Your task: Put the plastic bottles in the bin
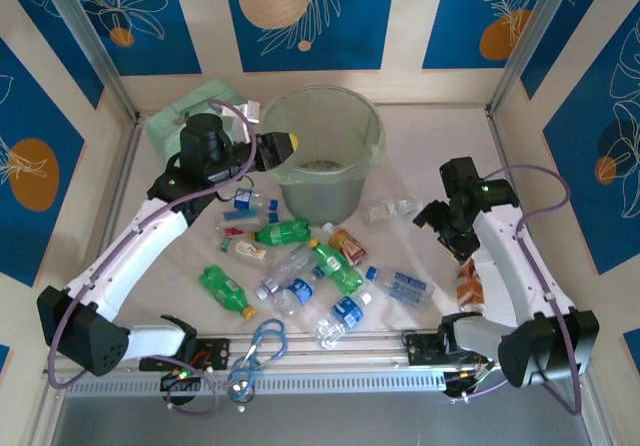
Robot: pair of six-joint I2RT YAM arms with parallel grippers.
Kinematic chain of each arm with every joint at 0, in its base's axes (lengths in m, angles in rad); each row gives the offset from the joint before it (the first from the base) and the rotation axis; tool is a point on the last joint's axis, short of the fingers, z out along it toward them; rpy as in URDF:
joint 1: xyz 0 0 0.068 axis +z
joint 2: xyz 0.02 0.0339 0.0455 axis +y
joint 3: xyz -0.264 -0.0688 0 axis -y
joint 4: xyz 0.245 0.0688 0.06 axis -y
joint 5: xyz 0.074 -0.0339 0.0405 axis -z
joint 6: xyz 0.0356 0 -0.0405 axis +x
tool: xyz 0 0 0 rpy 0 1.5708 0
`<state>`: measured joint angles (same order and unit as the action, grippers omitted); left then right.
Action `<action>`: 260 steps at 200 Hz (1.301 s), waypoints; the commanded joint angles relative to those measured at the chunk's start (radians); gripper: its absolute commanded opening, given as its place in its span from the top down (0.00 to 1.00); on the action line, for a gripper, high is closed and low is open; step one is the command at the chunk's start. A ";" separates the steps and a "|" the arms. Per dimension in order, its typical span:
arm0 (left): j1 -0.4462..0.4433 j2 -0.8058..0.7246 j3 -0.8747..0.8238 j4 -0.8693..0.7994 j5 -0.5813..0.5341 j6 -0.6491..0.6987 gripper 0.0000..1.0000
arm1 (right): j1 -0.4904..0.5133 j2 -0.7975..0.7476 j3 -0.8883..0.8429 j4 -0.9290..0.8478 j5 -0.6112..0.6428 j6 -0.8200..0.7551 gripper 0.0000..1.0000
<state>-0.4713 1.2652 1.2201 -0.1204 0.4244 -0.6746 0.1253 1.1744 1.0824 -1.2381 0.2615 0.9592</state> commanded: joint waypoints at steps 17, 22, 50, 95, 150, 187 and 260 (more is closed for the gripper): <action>0.002 -0.050 -0.036 -0.039 -0.028 0.035 0.57 | -0.062 0.040 -0.013 -0.007 0.066 0.066 0.12; 0.002 -0.050 -0.039 -0.035 -0.025 0.033 0.57 | -0.061 0.049 -0.011 -0.010 0.089 0.073 0.12; 0.002 -0.040 -0.046 -0.031 -0.016 0.030 0.57 | -0.083 0.078 -0.017 -0.063 0.186 0.141 0.14; 0.002 -0.040 -0.057 -0.041 -0.012 0.053 0.56 | -0.227 -0.009 -0.117 -0.029 0.186 0.213 0.13; 0.002 -0.064 -0.069 -0.116 0.004 0.103 0.51 | -0.061 0.026 -0.074 0.041 0.026 0.103 0.16; -0.005 -0.102 -0.109 -0.198 0.002 0.158 0.45 | 0.353 0.017 -0.006 -0.164 0.007 0.266 0.17; -0.006 -0.154 -0.186 -0.175 -0.051 0.110 0.44 | 0.770 0.080 -0.092 0.026 -0.234 0.554 0.26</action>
<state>-0.4717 1.1568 1.0584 -0.2935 0.3908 -0.5518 0.8394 1.1881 0.9852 -1.2552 0.1192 1.4128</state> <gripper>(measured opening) 0.559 0.740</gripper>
